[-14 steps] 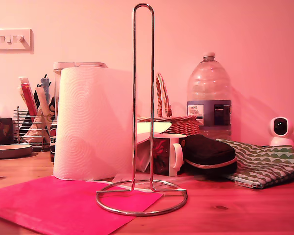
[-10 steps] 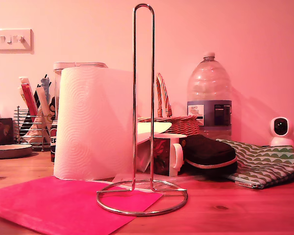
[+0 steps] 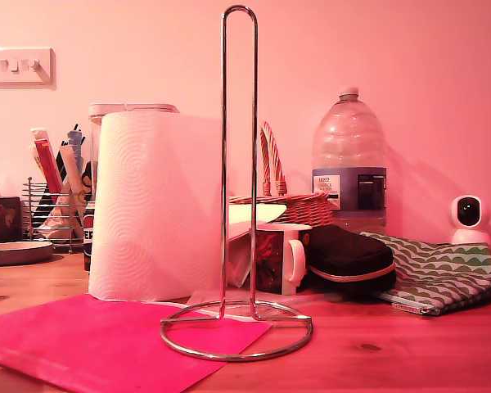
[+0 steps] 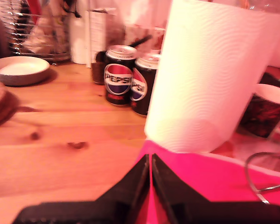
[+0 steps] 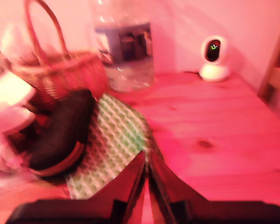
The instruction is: Insert the paper towel roll into the metallic stand.
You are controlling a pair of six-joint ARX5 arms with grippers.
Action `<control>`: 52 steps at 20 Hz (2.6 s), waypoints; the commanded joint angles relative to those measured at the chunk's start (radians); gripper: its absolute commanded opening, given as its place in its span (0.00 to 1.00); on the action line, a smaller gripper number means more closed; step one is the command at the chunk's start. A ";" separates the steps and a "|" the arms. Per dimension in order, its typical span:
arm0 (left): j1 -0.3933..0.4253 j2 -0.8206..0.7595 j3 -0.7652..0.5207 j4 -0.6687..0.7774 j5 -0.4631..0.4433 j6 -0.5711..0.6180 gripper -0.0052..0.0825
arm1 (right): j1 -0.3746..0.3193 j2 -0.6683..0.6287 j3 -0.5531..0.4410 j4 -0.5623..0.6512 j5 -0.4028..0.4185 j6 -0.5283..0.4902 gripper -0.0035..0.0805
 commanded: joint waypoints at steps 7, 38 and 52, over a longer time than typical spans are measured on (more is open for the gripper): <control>-0.044 0.000 0.158 0.017 0.121 -0.067 0.04 | 0.080 -0.006 0.075 0.000 -0.130 0.109 0.03; -0.249 1.048 1.218 -0.790 0.159 1.091 0.52 | 0.646 0.288 0.132 0.203 -0.141 0.114 0.03; -0.346 1.334 1.483 -0.743 -0.055 1.158 0.69 | 0.659 0.554 0.135 0.410 -0.141 0.060 0.03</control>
